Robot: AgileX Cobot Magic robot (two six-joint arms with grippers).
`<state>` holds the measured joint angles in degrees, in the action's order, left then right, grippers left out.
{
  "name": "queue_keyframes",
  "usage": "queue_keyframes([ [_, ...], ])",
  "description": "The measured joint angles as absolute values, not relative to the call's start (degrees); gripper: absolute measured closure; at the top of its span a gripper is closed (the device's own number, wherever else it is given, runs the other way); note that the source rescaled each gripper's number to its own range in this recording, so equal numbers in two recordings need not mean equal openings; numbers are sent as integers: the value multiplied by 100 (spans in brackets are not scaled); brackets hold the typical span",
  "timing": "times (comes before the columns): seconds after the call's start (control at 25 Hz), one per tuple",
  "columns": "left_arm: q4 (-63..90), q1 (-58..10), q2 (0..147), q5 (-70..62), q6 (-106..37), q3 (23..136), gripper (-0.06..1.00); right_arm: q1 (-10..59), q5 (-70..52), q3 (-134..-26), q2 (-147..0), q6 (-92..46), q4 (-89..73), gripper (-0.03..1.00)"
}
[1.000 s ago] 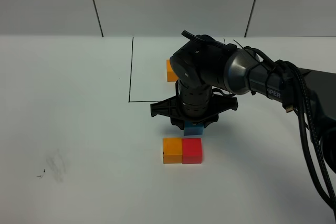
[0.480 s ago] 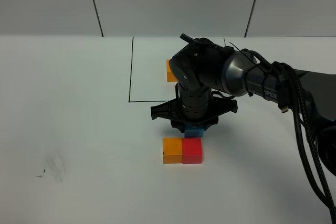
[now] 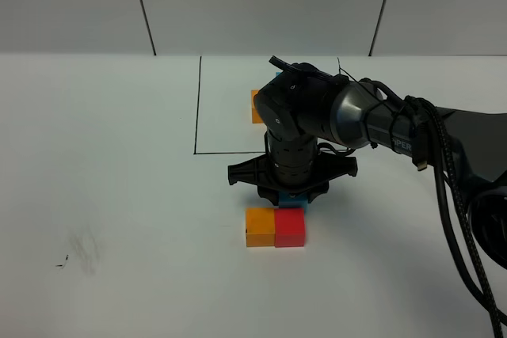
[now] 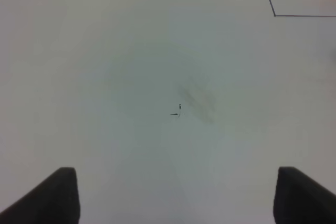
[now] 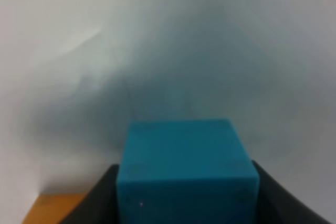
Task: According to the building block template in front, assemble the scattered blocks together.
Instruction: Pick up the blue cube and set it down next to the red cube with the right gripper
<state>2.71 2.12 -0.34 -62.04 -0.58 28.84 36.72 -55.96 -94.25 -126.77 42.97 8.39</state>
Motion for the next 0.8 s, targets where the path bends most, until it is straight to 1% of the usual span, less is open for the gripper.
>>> queue_keyframes([
  [0.8,271,212,-34,-6204,-58,2884,31,3672,-5508,-9459,-12923,4321,651,77],
])
